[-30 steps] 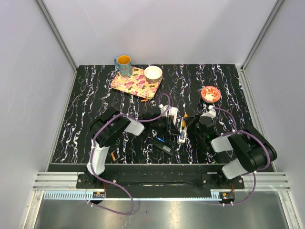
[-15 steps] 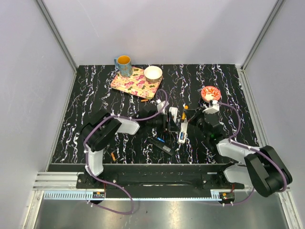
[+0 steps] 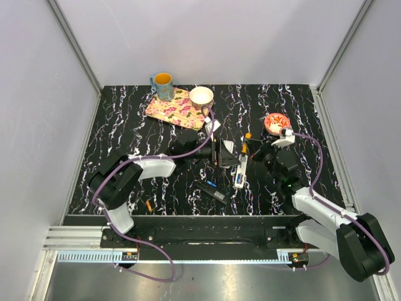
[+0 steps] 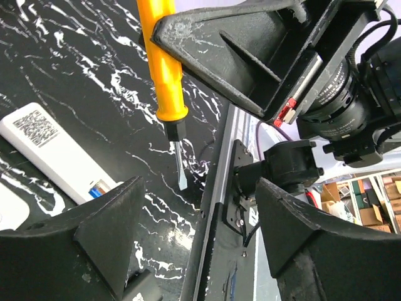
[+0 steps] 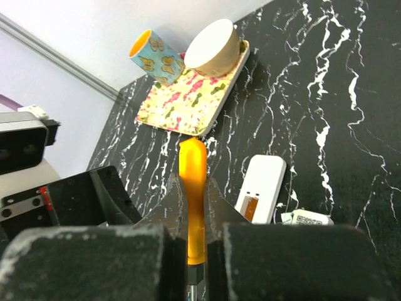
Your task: Unload the batteries from the remote control
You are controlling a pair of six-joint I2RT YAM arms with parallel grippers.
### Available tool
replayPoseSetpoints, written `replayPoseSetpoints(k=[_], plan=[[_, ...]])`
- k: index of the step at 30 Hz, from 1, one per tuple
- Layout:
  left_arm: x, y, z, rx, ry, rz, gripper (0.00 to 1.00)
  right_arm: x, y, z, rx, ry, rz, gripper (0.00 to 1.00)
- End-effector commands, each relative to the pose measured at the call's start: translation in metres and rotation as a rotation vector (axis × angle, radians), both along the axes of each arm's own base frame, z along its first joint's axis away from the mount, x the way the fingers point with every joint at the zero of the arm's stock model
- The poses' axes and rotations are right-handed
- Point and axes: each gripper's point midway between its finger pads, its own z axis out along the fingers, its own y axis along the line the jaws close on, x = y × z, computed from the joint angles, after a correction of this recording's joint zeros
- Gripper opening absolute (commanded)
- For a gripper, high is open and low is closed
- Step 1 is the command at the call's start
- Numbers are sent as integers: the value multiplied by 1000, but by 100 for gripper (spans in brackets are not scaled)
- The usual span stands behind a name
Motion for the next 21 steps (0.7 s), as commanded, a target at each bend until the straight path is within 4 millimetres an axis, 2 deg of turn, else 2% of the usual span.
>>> replayPoseSetpoints(k=[1, 5, 7, 9, 11, 12, 13, 16, 17, 21], plan=[[2, -9, 26, -103, -69, -52, 75, -6, 8, 40, 57, -96, 44, 0], [3, -15, 32, -137, -75, -73, 69, -12, 9, 53, 117, -112, 59, 0], [3, -19, 39, -153, -92, -87, 66, -13, 12, 53, 126, -102, 72, 0], [2, -22, 37, -139, -87, -95, 63, -14, 14, 52, 138, -95, 83, 0], [5, -25, 40, -135, -103, -91, 56, -15, 17, 53, 148, -92, 100, 0], [5, -26, 40, -131, -104, -93, 51, -15, 18, 51, 148, -85, 106, 0], [6, -26, 41, -133, -105, -90, 41, -16, 19, 52, 150, -87, 114, 0], [7, -27, 42, -128, -105, -90, 18, -17, 19, 52, 153, -84, 112, 0], [8, -26, 41, -123, -105, -87, 1, -17, 19, 53, 151, -83, 114, 0], [8, -22, 31, -70, -92, -61, 0, -20, 24, 56, 107, -102, 158, 4]])
